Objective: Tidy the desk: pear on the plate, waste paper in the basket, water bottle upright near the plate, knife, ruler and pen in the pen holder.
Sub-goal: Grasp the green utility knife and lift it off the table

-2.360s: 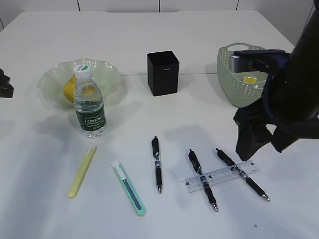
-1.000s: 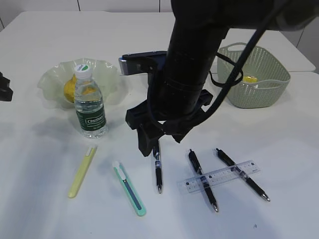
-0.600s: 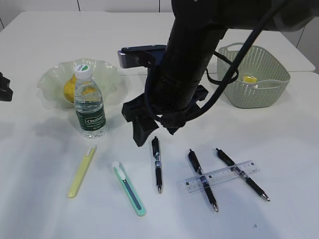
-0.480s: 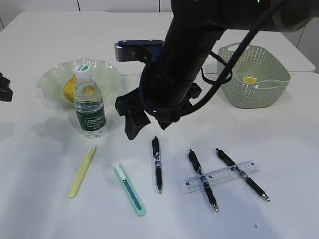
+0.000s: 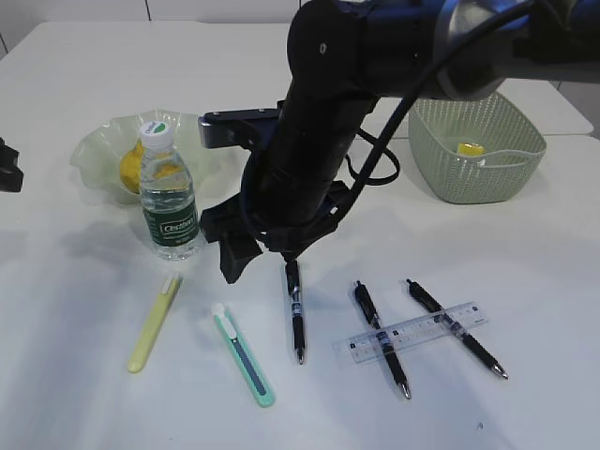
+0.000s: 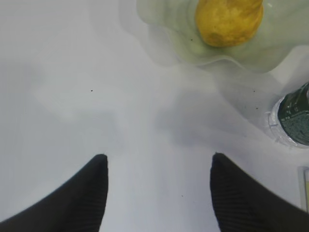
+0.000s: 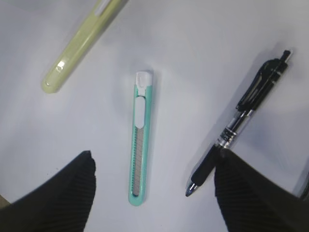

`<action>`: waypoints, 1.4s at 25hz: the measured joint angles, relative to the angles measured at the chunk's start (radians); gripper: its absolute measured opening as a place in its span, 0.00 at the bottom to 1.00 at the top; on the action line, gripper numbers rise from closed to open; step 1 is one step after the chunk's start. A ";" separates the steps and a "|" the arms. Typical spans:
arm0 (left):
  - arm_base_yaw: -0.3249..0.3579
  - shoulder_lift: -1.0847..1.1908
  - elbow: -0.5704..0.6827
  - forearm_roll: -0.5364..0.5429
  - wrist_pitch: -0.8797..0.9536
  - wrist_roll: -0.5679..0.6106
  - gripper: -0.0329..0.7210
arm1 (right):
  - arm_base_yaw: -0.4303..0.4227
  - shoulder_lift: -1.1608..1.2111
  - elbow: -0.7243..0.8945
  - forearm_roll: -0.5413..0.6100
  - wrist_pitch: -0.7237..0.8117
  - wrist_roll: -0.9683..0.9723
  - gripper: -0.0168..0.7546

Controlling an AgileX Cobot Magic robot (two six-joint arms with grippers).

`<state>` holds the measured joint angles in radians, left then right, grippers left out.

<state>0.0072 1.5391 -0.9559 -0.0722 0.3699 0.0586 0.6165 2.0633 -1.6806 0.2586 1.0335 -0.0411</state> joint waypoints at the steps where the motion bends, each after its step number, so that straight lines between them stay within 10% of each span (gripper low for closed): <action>1: 0.000 0.000 0.000 0.000 0.000 0.000 0.66 | 0.002 0.004 -0.006 0.000 0.000 0.000 0.76; 35: 0.000 0.000 0.000 0.000 0.012 0.000 0.66 | 0.080 0.239 -0.260 -0.087 0.109 0.059 0.76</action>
<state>0.0072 1.5391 -0.9559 -0.0722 0.3823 0.0586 0.6964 2.3024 -1.9401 0.1714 1.1430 0.0175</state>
